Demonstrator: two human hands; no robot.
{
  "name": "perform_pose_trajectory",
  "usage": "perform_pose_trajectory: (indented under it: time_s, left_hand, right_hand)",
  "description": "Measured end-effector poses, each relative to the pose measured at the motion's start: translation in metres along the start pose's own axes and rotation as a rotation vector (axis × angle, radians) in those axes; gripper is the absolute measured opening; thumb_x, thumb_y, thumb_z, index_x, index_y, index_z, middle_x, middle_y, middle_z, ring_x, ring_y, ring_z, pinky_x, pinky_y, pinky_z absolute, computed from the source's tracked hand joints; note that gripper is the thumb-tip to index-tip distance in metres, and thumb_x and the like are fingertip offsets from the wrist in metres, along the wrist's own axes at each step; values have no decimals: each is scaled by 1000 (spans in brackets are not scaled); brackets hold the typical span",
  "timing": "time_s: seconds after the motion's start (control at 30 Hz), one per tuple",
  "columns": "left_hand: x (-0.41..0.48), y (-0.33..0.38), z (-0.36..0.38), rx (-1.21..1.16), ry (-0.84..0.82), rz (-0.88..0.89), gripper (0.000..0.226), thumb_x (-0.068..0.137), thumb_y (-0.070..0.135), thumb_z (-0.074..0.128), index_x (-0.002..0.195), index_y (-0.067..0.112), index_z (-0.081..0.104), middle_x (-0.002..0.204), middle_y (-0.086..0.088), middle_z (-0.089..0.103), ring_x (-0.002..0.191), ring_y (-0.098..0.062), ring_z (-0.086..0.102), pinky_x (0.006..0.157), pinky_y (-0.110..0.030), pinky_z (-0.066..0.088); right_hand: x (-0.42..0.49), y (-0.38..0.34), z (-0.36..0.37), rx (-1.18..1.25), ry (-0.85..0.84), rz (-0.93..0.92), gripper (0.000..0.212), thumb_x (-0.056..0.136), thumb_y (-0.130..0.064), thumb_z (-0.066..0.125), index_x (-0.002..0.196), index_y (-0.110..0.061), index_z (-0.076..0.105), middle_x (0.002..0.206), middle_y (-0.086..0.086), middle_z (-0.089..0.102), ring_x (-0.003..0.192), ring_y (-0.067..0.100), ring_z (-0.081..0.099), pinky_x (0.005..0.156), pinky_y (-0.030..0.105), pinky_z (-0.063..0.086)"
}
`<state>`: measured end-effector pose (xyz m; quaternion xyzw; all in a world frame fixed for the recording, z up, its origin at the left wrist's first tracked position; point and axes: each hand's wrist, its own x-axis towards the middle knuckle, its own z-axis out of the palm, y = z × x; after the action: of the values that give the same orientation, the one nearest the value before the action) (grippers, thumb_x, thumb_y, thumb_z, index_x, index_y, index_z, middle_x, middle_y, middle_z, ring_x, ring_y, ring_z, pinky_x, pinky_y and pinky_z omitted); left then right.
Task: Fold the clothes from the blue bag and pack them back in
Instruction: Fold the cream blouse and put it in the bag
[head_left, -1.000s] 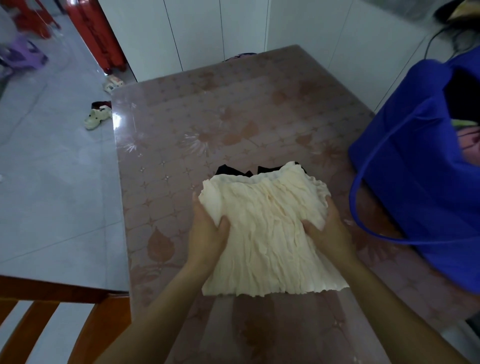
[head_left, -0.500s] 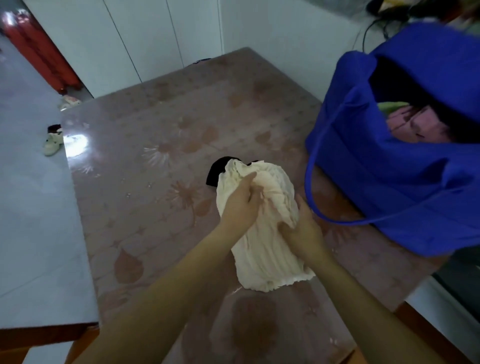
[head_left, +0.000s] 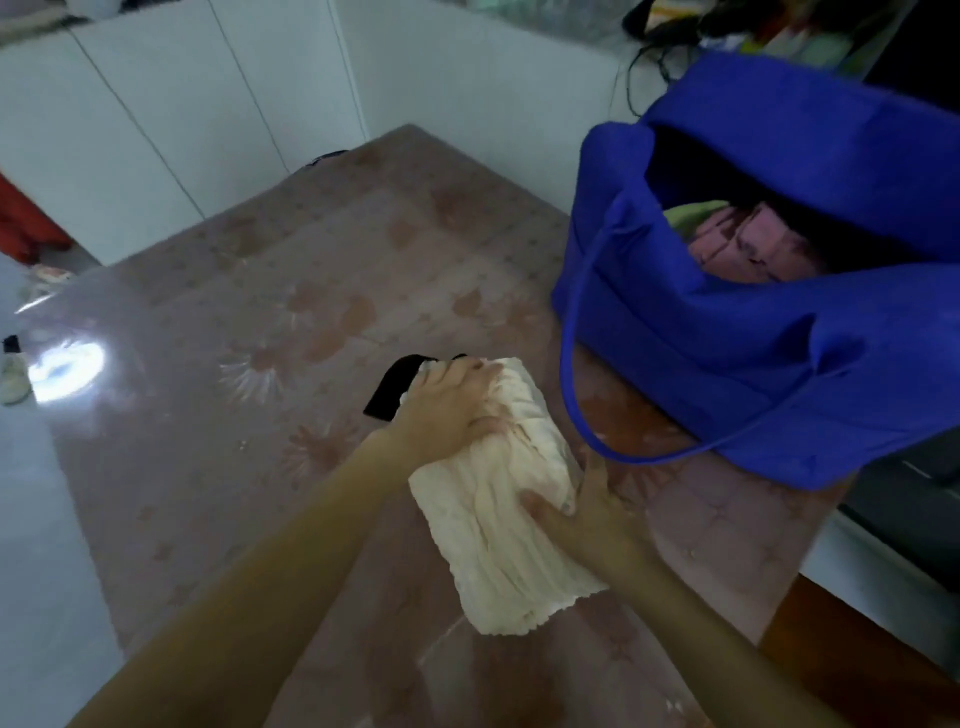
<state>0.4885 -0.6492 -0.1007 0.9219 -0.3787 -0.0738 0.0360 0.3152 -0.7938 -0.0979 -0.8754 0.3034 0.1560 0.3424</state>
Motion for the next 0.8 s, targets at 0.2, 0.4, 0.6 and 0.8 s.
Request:
perform_pose_trajectory:
  time_s: [0.2, 0.4, 0.6, 0.8]
  left_hand:
    - [37, -10, 6, -104, -141, -145, 82, 81, 76, 23, 150, 36, 1, 160, 0, 1, 146, -27, -3, 116, -52, -1]
    - [-18, -1, 16, -553, 517, -492, 84, 81, 70, 31, 147, 18, 26, 152, -19, 22, 139, -38, 21, 113, -55, 20]
    - [-102, 58, 65, -1126, 572, -635, 77, 82, 58, 54, 147, 33, 22, 145, 3, 40, 132, -23, 39, 105, -52, 38]
    - [-79, 56, 35, -1209, 574, -586, 82, 81, 46, 64, 147, 39, 16, 127, 34, 47, 113, 15, 47, 91, -13, 43]
  right_hand:
    - [-6, -11, 16, 50, 80, -10, 91, 81, -73, 41, 146, -32, -8, 139, 11, 47, 120, 32, 50, 101, 43, 40]
    - [-7, 0, 14, 196, 61, -145, 87, 81, -70, 44, 147, -40, -4, 148, 0, 36, 129, 29, 44, 100, 45, 37]
    - [27, -27, 1, 355, 42, -329, 78, 87, -50, 56, 150, -32, 12, 151, -17, 18, 139, 6, 19, 109, 22, 16]
    - [45, -31, -6, 236, -172, -363, 84, 89, -41, 59, 149, -40, 1, 157, -9, 9, 145, 17, 11, 110, 31, 19]
